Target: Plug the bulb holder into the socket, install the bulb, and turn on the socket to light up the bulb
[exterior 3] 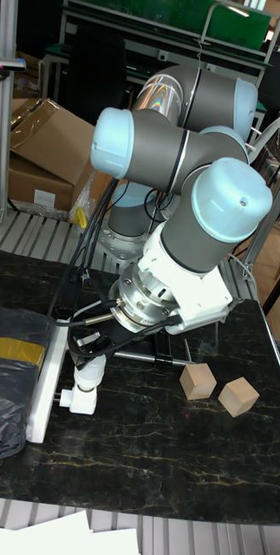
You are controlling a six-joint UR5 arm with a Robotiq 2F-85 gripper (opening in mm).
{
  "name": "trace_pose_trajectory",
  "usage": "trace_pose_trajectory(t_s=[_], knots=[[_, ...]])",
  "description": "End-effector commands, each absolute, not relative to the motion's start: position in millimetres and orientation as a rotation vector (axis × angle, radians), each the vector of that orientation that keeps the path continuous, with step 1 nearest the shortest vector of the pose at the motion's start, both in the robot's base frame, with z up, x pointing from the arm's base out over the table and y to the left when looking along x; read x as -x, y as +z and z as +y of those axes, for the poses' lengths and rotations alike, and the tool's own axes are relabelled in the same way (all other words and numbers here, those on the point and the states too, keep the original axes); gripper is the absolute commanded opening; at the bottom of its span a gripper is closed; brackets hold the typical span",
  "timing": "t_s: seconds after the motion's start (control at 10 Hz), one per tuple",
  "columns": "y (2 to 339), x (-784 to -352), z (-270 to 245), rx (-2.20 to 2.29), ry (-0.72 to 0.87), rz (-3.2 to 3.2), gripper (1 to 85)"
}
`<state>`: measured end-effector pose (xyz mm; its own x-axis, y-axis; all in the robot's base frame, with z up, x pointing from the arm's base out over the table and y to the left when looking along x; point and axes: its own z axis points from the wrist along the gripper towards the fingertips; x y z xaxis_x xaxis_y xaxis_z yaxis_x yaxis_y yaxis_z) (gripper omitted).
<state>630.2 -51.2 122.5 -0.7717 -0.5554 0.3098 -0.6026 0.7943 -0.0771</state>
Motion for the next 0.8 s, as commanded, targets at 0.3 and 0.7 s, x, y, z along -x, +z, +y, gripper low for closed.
trace_pose_trajectory(t_s=[0.3, 0.7], knots=[[120.7, -635.4, -49.7, -0.891, 0.243, -2.734, 1.0], [119.0, -638.2, -46.3, -0.887, 0.244, -2.741, 1.0]])
